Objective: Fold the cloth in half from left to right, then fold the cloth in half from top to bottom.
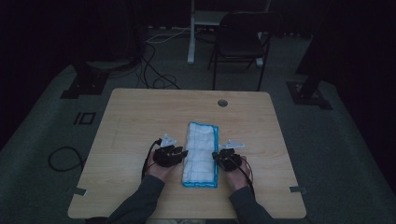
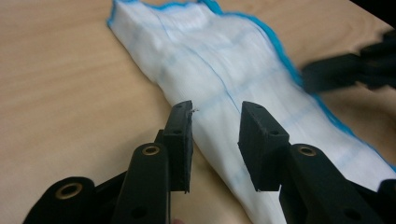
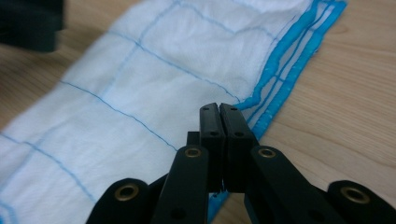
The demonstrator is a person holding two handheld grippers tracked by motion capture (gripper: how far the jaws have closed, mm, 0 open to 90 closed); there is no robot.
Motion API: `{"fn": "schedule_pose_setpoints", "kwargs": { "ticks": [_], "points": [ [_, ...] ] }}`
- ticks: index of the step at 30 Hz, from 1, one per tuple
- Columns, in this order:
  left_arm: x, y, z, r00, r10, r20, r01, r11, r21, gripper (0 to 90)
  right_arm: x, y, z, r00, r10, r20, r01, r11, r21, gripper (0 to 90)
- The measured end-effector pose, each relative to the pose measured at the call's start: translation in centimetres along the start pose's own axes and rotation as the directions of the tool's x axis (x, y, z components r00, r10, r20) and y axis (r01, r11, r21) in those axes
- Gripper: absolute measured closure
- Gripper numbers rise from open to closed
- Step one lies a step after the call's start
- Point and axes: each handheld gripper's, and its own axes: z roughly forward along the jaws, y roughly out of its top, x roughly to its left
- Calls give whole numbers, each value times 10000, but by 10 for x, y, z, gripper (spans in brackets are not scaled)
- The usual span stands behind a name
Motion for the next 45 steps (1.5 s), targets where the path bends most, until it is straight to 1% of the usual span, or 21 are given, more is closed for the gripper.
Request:
{"fn": "schedule_pose_setpoints", "kwargs": {
  "ticks": [3, 5, 7, 10, 11, 13, 15, 17, 19, 26, 28, 30, 33, 37, 39, 41, 45],
  "points": [
    [6, 9, 7, 9999, -58, -111, 58, 10000, 15, 650, 1, -2, -10, 9999, 130, 47, -128, 9996, -257, 894],
    [11, 13, 12, 9998, -108, -188, 109, 9999, 38, 648, -1, -5, -15, 9998, 175, 138, -171, 9995, -250, 895],
    [16, 16, 17, 9994, -177, -302, 180, 9998, 112, 647, -3, -8, -14, 9991, 216, 359, -214, 9997, -69, 894],
    [23, 18, 23, 9985, -357, -424, 366, 9991, 193, 642, -7, -14, -10, 9983, 367, 459, -378, 9990, 229, 885],
    [24, 18, 25, 9982, -412, -441, 422, 9989, 210, 642, -8, -15, -9, 9982, 366, 478, -378, 9989, 260, 870],
    [27, 18, 28, 9977, -443, -513, 456, 9986, 254, 639, -9, -16, -9, 9980, 377, 514, -389, 9990, 217, 791],
    [30, 17, 31, 9973, -517, -530, 532, 9982, 265, 636, -10, -14, -11, 9980, 421, 477, -425, 9991, 80, 734],
    [32, 17, 34, 9964, -634, -569, 651, 9975, 284, 632, -11, -12, -12, 9975, 492, 507, -489, 9988, -77, 682],
    [34, 19, 36, 9959, -683, -590, 700, 9971, 282, 631, -12, -9, -13, 9971, 549, 523, -537, 9983, -240, 655],
    [39, 23, 43, 9956, -782, -522, 797, 9965, 265, 626, -18, 3, -13, 9972, 546, 502, -513, 9966, -642, 590],
    [40, 24, 45, 9962, -717, -496, 734, 9968, 326, 626, -19, 6, -13, 9972, 532, 523, -496, 9965, -680, 583],
    [41, 26, 47, 9963, -713, -472, 729, 9968, 316, 625, -22, 10, -13, 9972, 508, 552, -462, 9956, -818, 579],
    [41, 27, 49, 9962, -750, -441, 764, 9966, 306, 624, -26, 15, -12, 9968, 530, 601, -476, 9949, -890, 578],
    [40, 30, 53, 9970, -658, -411, 673, 9970, 374, 621, -32, 23, -7, 9972, 309, 682, -254, 9965, -801, 576],
    [40, 32, 56, 9970, -637, -429, 654, 9971, 388, 620, -36, 27, -3, 9971, 216, 734, -156, 9966, -814, 577],
    [40, 34, 59, 9967, -647, -481, 667, 9969, 413, 617, -40, 32, 3, 9969, 232, 753, -177, 9971, -735, 579],
    [40, 38, 64, 9963, -673, -543, 698, 9966, 443, 615, -45, 40, 13, 9969, 149, 776, -93, 9973, -727, 591]
  ]
}}
